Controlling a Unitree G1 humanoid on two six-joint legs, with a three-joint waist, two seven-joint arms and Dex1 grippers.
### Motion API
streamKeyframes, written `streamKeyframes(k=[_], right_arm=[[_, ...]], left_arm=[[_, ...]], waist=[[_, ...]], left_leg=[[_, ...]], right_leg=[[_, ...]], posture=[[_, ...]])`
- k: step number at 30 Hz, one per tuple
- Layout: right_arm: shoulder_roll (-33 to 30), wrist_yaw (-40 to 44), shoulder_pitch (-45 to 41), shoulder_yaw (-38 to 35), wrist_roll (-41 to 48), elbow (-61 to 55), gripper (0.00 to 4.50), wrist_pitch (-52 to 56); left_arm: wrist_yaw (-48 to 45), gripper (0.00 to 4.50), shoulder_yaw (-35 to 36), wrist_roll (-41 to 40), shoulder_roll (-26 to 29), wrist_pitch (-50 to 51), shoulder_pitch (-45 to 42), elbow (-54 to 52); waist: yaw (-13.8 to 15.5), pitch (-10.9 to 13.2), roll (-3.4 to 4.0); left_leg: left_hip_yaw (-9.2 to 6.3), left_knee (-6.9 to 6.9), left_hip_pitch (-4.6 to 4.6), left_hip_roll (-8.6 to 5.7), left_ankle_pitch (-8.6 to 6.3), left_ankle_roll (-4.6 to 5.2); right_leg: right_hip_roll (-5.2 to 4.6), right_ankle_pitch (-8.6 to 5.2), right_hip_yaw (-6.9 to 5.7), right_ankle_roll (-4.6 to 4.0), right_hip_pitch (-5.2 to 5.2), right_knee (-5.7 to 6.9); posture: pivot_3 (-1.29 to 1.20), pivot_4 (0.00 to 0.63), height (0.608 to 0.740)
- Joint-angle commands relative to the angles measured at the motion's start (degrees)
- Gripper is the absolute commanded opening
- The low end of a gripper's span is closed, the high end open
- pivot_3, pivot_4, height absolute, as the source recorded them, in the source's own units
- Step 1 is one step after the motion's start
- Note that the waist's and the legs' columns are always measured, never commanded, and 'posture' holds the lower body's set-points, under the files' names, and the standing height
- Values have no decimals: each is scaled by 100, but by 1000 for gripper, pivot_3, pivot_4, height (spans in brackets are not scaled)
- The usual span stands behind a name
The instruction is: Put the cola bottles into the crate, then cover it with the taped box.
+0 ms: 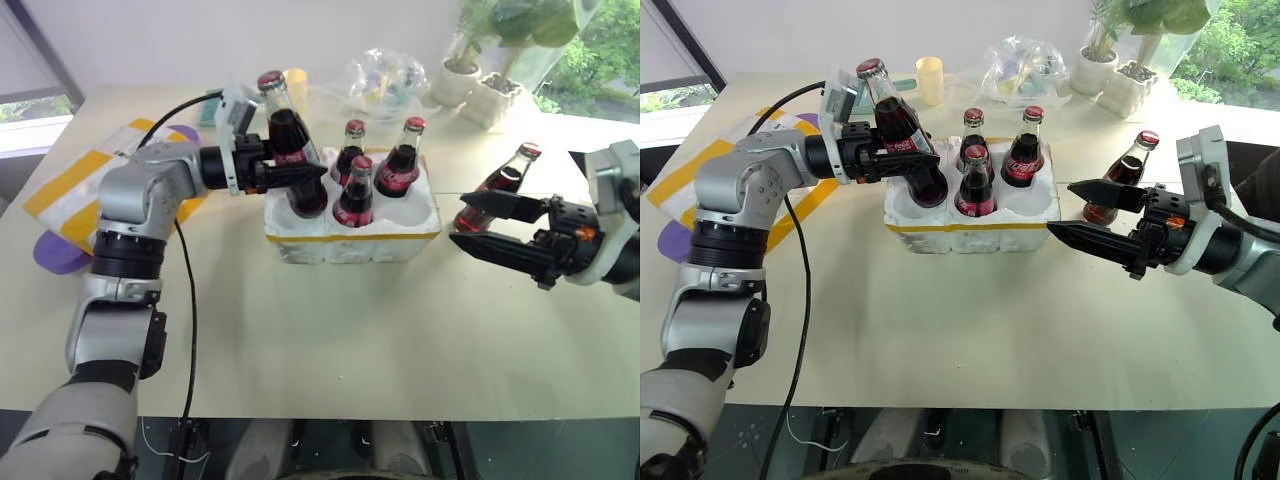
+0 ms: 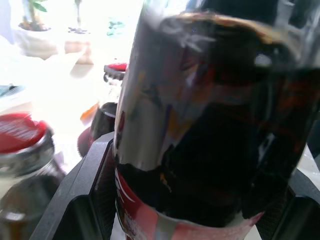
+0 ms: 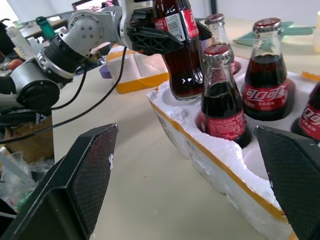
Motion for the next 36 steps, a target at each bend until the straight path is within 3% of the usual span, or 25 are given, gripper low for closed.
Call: streamKeyframes(k=[1,9,21,23,25,31,36], right_arm=[[-29,-32,26,-295,94,-74,4500,-55],[50,-79,69,-276,-4,38,4500,-120],[125,-6,-63,-94,-205,135,4500,-187],[145,-1,-33,-43,-353,132,4500,-259],[207,-131,-26,14,-525,182,4500,-324],[401,-592,173,-39,-1043,280,4500,-439],[810,-1376,660,-369,-1371,224,4500,-460]], left_arm=[[-178,2772,102,61,144,-287,-199,-128],[-411,2772,122,49,520,-151,9,-428],[-287,2772,-426,661,180,-581,540,-321],[-210,3821,-469,784,154,-658,616,-259],[-221,4453,-436,762,187,-626,744,-324],[-107,4453,53,379,554,-174,1045,-1037],[166,4453,1269,-845,1262,1190,1677,-2500]], waist=[[3,0,0],[11,0,0],[8,-2,3],[9,-2,4],[10,-3,3],[7,-3,4],[-11,-4,7]], left_leg=[[0,0,0,0,-7,12],[-2,0,0,0,-9,15],[-3,3,3,-1,-9,15],[-3,4,3,-1,-9,16],[-3,4,3,-1,-11,18],[-4,5,4,-1,-9,14],[-3,0,4,6,-3,4]], right_leg=[[0,0,0,0,0,0],[6,0,0,0,0,1],[6,1,1,0,6,0],[5,1,1,0,6,0],[5,1,1,0,7,0],[6,1,1,0,6,2],[7,1,9,0,-2,4]], posture=[[0,150,740],[0,150,740],[0,150,740],[0,150,740],[0,150,740],[0,150,740],[0,150,740]])
